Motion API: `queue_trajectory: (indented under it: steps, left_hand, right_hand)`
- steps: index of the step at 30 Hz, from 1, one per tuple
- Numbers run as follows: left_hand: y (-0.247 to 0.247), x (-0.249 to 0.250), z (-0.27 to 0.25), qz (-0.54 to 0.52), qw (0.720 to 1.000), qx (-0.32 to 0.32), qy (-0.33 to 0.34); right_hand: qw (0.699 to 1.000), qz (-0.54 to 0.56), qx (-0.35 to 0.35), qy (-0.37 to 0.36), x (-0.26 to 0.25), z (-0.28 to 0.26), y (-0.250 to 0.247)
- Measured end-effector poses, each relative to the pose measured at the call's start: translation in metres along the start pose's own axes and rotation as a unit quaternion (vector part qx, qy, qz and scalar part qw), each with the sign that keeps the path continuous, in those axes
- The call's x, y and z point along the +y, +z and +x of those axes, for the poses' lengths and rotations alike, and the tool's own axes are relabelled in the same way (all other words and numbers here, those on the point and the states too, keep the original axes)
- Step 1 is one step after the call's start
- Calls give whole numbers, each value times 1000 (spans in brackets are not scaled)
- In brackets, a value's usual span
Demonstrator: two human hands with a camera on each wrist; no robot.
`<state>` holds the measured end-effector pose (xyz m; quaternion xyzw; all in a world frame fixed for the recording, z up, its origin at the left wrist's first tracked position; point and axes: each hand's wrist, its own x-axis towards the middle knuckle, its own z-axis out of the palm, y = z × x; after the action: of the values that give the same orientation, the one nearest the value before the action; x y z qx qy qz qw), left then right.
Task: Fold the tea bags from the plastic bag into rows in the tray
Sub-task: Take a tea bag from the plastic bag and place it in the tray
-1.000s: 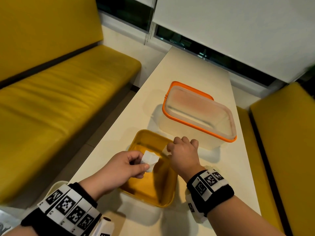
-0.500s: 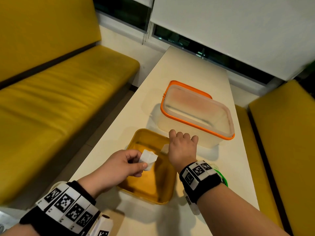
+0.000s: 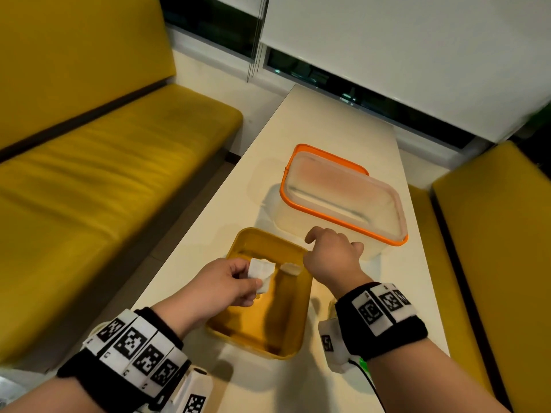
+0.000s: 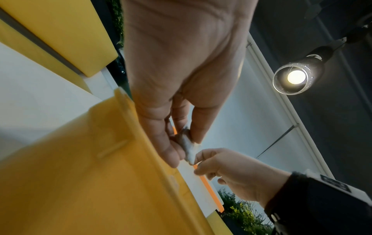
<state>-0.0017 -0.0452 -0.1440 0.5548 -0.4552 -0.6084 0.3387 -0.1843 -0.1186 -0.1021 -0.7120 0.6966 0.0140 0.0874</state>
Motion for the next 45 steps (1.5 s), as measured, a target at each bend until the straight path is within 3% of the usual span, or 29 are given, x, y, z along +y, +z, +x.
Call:
queue_trajectory:
  steps: [3, 5, 7, 10, 14, 16, 20, 21, 23, 26, 28, 31, 36, 38, 42, 45]
  left_hand:
    - [4, 3, 2, 26, 999, 6, 22]
    - [7, 5, 5, 74, 996, 3, 44]
    - [13, 8, 7, 100, 994, 8, 54]
    - [17, 15, 9, 132, 988, 31, 76]
    - [7, 16, 14, 217, 967, 93, 97]
    - [3, 14, 14, 244, 960, 91, 103]
    - [5, 13, 13, 297, 949, 51, 93]
    - [8, 16, 14, 333, 938, 29, 95]
    - [16, 22, 18, 444, 888, -38, 111]
    - [34, 39, 31, 612, 769, -137, 124]
    - [46, 50, 41, 673, 710, -166, 124]
    - [58, 60, 52, 704, 677, -195, 94]
    - [66, 62, 53, 716, 659, -222, 64]
    - [64, 64, 53, 695, 686, -208, 61]
    - [47, 73, 54, 567, 813, -106, 75]
    - [33, 77, 59, 432, 896, -25, 98]
  right_hand:
    - [979, 181, -59, -77, -1, -12, -9]
    - [959, 223, -105, -141, -6, -23, -11]
    - [959, 198, -94, -179, -10, -27, -6]
    - [966, 175, -22, -188, -12, -23, -6]
    - [965, 185, 123, -137, -5, -14, -21]
    - [971, 153, 131, -126, -2, -11, -27]
    - [988, 67, 66, -124, -2, -7, -22]
    - [990, 54, 48, -118, -2, -5, -19]
    - [994, 38, 25, -99, -1, -3, -14]
    - [997, 28, 14, -76, 0, -3, -10]
    - [997, 42, 18, -62, 1, -4, -9]
    - [997, 66, 18, -41, 4, -6, -7]
    - [995, 95, 10, -30, 10, -13, -9]
    - [993, 119, 3, -23, 13, -16, -12]
    - [985, 168, 8, -43, 23, -13, -19]
    - [974, 202, -38, -94, 27, -14, -33]
